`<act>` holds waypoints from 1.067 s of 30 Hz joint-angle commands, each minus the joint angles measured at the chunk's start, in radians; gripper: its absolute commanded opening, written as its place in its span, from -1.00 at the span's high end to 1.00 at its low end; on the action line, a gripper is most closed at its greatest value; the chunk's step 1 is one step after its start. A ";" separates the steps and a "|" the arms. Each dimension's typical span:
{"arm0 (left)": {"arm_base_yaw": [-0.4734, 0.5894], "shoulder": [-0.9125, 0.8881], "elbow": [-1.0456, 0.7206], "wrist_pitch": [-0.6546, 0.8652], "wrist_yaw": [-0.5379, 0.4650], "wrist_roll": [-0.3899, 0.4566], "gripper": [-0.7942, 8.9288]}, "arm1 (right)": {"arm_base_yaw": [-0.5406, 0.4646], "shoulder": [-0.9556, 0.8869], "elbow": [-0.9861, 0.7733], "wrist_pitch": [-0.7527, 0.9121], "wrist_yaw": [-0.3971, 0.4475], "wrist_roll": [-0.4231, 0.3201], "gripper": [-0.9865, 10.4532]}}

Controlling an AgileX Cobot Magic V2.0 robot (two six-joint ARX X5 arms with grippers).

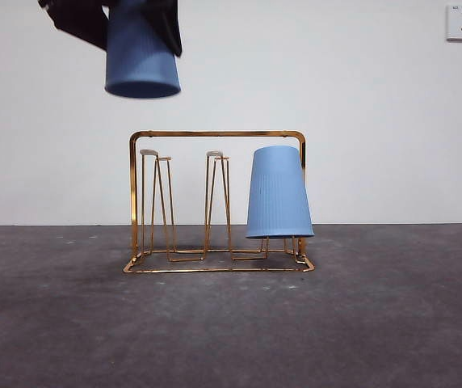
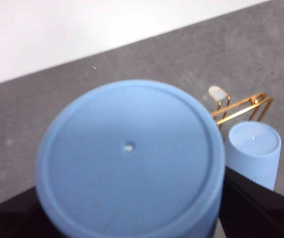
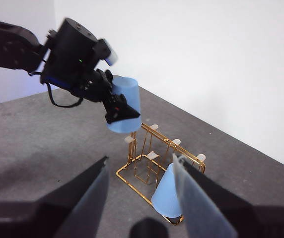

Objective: Pick up cup 1,put cup 1 in the cup rack,pick up cup 2,put cup 2 in the cup rack

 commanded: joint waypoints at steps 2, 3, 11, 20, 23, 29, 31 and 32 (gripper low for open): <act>0.016 0.047 -0.007 0.013 0.017 0.015 0.85 | 0.000 -0.001 -0.005 0.007 0.009 0.012 0.44; 0.016 0.058 -0.008 0.020 0.016 0.016 0.85 | 0.000 -0.001 -0.005 0.007 0.014 0.012 0.44; 0.029 0.110 -0.028 0.082 0.023 0.018 0.85 | 0.000 -0.001 -0.005 0.006 0.021 0.023 0.44; 0.058 0.114 -0.185 0.229 0.055 -0.002 0.85 | 0.000 -0.001 -0.005 0.008 0.034 0.023 0.45; 0.059 0.115 -0.206 0.261 0.058 -0.001 0.85 | 0.000 0.000 -0.005 0.008 0.034 0.023 0.45; 0.060 0.136 -0.213 0.303 0.058 -0.001 0.85 | 0.000 0.000 -0.005 0.007 0.034 0.030 0.45; 0.061 0.155 -0.213 0.304 0.059 0.000 0.85 | 0.000 0.000 -0.005 0.007 0.034 0.031 0.45; 0.061 0.165 -0.213 0.304 0.059 0.002 0.85 | 0.000 0.000 -0.005 0.007 0.034 0.032 0.45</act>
